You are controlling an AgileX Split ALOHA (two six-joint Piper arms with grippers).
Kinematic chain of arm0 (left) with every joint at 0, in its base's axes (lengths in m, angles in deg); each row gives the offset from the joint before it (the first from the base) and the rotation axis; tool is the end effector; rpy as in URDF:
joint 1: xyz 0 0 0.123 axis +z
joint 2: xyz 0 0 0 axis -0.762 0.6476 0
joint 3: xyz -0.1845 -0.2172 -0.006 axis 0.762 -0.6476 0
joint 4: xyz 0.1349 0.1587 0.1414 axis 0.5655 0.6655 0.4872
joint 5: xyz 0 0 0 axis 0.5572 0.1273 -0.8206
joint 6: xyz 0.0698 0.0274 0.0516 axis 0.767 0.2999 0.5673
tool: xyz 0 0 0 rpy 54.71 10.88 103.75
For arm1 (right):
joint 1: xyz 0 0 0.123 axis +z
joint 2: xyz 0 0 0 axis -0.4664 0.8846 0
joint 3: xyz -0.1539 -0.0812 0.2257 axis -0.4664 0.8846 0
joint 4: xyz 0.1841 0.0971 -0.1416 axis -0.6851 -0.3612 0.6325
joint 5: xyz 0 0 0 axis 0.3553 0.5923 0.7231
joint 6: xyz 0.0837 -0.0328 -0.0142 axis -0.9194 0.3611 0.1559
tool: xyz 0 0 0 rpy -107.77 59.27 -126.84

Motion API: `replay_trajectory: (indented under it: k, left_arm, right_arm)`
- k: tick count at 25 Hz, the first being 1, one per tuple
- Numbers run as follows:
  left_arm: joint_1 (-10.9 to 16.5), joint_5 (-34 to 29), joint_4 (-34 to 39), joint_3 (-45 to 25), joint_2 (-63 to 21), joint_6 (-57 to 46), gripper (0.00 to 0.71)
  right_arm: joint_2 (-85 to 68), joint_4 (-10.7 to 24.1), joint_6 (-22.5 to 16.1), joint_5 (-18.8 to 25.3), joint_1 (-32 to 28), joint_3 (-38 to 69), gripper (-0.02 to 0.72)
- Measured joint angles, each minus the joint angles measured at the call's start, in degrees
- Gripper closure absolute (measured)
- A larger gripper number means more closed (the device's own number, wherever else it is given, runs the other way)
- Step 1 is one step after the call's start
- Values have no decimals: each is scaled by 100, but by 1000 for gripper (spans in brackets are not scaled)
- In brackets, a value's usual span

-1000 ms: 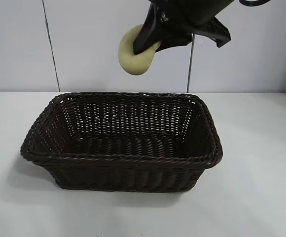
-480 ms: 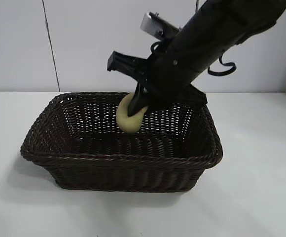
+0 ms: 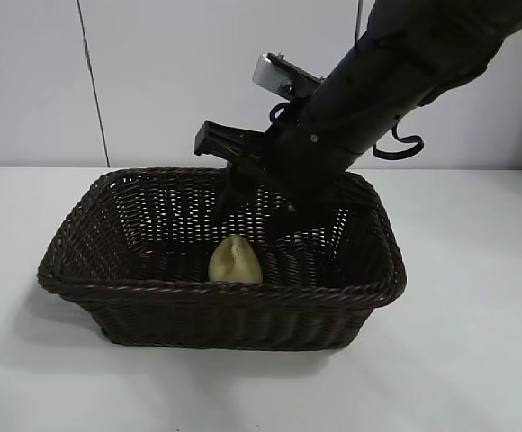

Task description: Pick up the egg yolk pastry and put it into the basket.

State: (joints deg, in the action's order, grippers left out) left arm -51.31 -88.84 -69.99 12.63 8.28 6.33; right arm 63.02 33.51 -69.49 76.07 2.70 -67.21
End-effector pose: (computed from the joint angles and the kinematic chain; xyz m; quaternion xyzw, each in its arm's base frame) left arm -0.0078 0.0001 0.2682 -0.0032 0.8695 -0.0161 0.4937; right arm 0.3276 0.2168 0.1828 -0.0702 0.9428 0.2409 0.2194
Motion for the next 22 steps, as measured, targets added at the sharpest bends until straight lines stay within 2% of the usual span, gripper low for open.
replay_trajectory:
  k: [2, 6, 9, 13, 16, 22]
  left_arm:
    - [0, 0, 0, 0, 0, 0, 104]
    - [0, 0, 0, 0, 0, 0, 104]
    - [0, 0, 0, 0, 0, 0, 104]
    - [0, 0, 0, 0, 0, 0, 104]
    - [0, 0, 0, 0, 0, 0, 104]
    - [0, 0, 0, 0, 0, 0, 104]
  right_arm:
    - [0, -6, 0, 18, 0, 0, 136]
    - [0, -6, 0, 254, 0, -7, 121]
    - [0, 57, 0, 615, 0, -156, 121]
    - [0, 319, -58, 1177, 0, -763, 115]
    - [0, 673, -326, 1542, 0, -1297, 114]
    - [158, 1838, -1168, 2680, 0, -2236, 120]
